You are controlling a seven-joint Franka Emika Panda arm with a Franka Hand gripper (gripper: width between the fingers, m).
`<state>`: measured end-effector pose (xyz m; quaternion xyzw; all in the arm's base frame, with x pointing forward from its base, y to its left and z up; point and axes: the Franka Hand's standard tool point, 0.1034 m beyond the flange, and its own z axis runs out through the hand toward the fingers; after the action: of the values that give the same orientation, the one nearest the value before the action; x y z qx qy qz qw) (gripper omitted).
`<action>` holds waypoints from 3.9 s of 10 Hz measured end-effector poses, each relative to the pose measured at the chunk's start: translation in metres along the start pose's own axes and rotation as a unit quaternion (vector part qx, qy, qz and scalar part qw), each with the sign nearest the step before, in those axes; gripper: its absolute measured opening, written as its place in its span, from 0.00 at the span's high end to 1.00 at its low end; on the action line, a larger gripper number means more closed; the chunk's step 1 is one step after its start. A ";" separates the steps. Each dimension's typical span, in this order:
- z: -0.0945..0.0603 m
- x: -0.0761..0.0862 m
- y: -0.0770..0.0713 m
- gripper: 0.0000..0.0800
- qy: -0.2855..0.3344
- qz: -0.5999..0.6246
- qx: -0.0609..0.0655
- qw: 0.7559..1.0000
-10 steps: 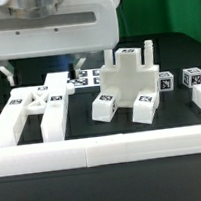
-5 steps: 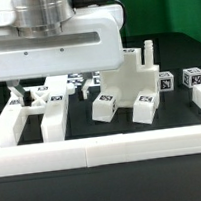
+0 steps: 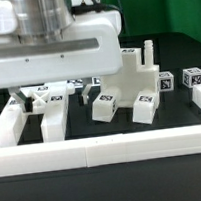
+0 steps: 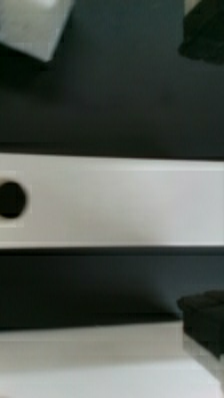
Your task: Assemble chair
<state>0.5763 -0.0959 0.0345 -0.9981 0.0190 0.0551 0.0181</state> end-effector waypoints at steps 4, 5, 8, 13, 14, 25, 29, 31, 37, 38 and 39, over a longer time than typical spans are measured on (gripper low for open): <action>0.008 -0.001 -0.005 0.19 -0.005 0.002 0.002 1.000; 0.008 -0.002 -0.005 0.19 -0.006 0.000 0.002 1.000; 0.023 -0.007 0.006 0.19 0.007 -0.048 -0.010 0.999; 0.029 -0.005 0.014 0.30 0.020 -0.051 -0.019 0.998; 0.030 -0.005 0.012 0.47 0.020 -0.050 -0.019 0.998; -0.074 -0.018 -0.005 0.64 0.030 -0.045 0.011 0.998; -0.094 -0.016 -0.012 0.64 0.039 -0.038 0.012 0.998; -0.092 -0.017 -0.009 0.64 0.041 0.039 0.020 0.998; -0.094 -0.043 -0.108 0.64 0.031 0.241 0.034 0.969; -0.093 -0.043 -0.109 0.64 0.031 0.228 0.034 0.973; -0.092 -0.043 -0.107 0.64 0.030 0.230 0.034 0.972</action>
Offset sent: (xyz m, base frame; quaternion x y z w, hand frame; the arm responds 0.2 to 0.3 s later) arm 0.0000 0.0000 0.0000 0.0000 0.0000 0.0000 1.0000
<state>0.5482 0.0086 0.1346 -0.9670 0.2506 0.0270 0.0379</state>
